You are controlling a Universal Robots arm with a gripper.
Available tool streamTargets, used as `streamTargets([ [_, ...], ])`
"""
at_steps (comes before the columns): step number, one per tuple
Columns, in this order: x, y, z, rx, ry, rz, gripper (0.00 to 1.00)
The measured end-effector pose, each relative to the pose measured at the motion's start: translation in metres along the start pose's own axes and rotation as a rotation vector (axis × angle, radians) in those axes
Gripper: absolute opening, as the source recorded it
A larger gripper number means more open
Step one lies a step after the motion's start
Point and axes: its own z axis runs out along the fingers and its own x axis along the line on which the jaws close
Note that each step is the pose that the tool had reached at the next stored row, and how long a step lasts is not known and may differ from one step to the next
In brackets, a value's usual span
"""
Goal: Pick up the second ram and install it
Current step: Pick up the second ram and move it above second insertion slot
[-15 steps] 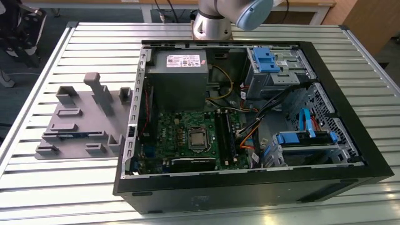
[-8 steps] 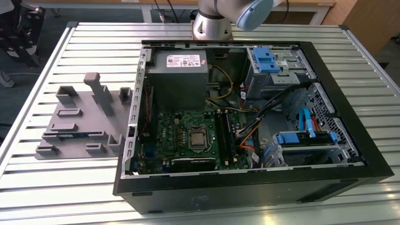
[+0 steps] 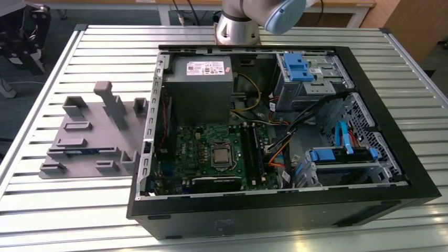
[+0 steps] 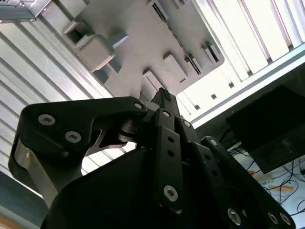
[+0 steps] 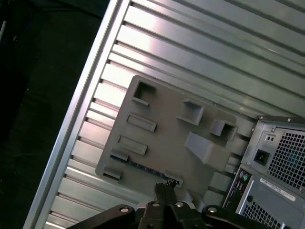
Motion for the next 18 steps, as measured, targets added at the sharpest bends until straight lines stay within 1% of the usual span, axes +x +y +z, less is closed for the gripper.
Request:
streamTargets([
  [2, 0.0005, 0.0002, 0.0, -0.0008, -0.0007, -0.024, 0.11],
  [5, 0.0012, 0.0005, -0.0001, -0.0015, -0.0012, -0.042, 0.11],
  [18, 0.0018, 0.0007, -0.0001, -0.002, -0.0017, -0.057, 0.11],
])
